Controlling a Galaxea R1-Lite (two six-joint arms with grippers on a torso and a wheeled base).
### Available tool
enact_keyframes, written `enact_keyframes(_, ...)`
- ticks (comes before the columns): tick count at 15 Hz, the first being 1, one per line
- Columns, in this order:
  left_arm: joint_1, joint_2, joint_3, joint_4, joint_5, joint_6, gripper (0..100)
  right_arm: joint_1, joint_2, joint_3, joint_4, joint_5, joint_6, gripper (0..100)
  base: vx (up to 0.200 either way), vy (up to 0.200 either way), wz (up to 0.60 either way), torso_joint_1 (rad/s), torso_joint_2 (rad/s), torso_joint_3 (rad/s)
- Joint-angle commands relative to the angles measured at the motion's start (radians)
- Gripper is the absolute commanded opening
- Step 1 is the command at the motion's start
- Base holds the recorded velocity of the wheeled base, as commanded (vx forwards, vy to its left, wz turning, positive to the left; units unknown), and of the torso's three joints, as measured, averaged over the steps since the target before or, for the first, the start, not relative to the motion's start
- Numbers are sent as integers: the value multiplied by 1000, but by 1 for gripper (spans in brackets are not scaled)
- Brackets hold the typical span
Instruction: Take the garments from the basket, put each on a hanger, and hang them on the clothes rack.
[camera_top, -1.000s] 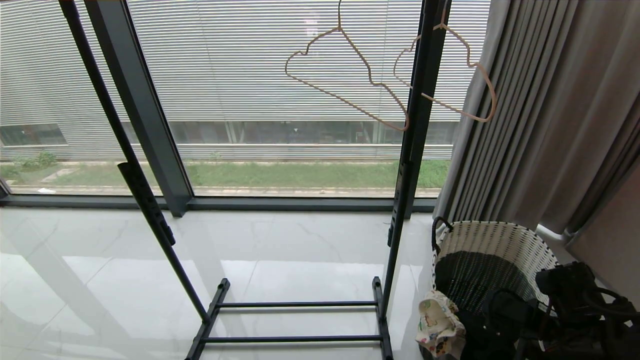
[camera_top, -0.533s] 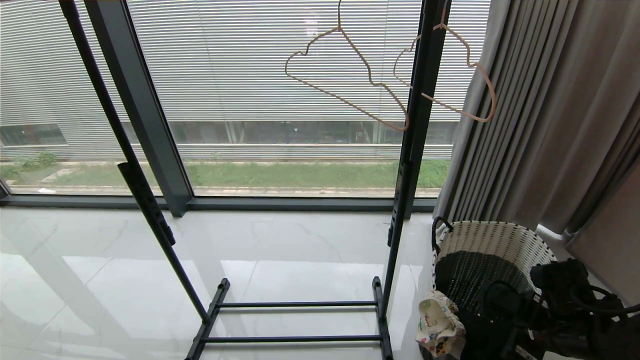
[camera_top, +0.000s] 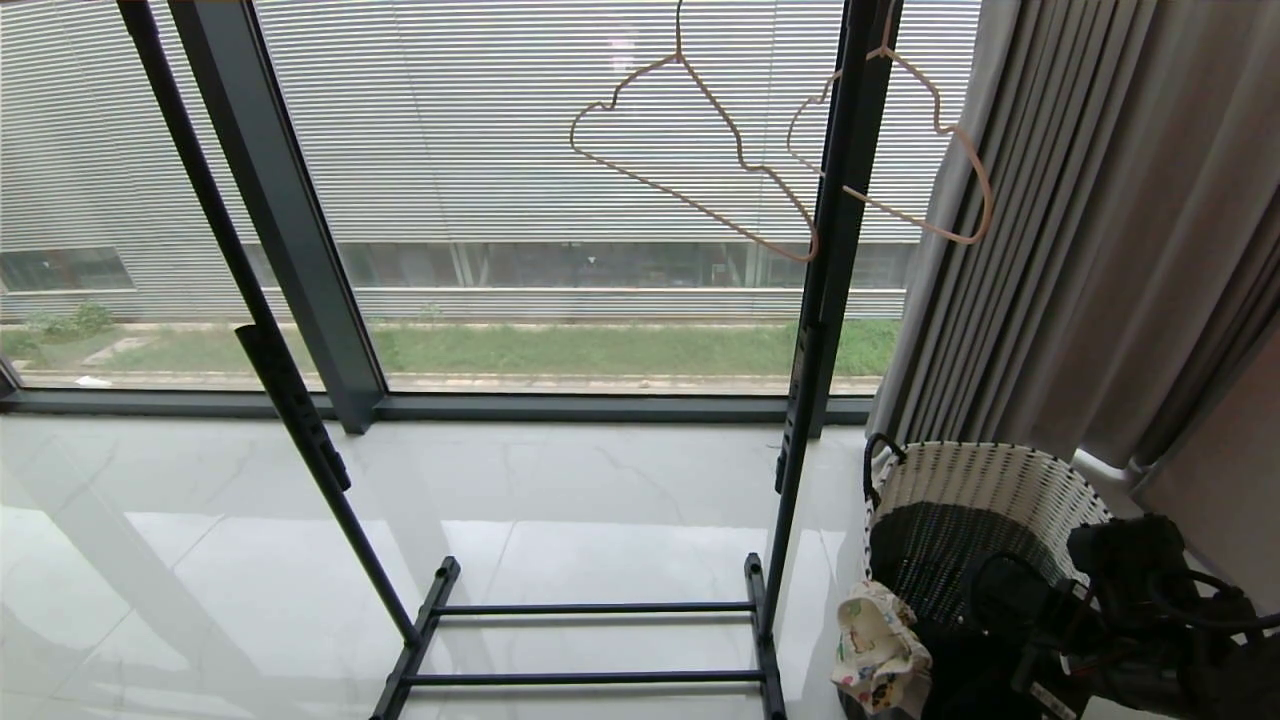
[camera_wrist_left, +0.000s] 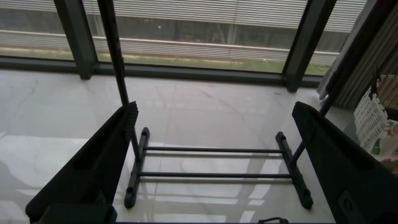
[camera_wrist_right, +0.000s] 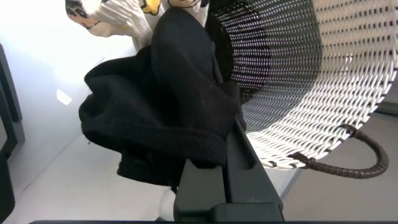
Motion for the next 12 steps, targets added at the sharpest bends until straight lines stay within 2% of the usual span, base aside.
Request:
enact_keyframes(1, 0, 1, 0, 0, 0, -1, 100, -1, -156, -1, 42, -3, 12, 0, 0, 0, 0, 0, 0, 0)
enact_keyframes(2, 0, 1, 0, 0, 0, -1, 100, -2, -217, -27, 125, -3, 14, 0, 0, 0, 0, 0, 0, 0)
enact_keyframes(5, 0, 1, 0, 0, 0, 0, 100, -7, -400, -246, 571, 0, 35, 0, 0, 0, 0, 0, 0, 0)
enact_keyframes(7, 0, 1, 0, 0, 0, 0, 100, -5, -476, -355, 772, 0, 52, 0, -200, 0, 0, -5, 0, 5)
enact_keyframes(8, 0, 1, 0, 0, 0, 2, 100, -5, -501, -375, 807, 0, 52, 0, -200, 0, 0, 7, 2, 2)
enact_keyframes(12, 0, 1, 0, 0, 0, -1, 100, -5, -545, -377, 814, 2, 54, 0, -200, 0, 0, 0, 2, 4)
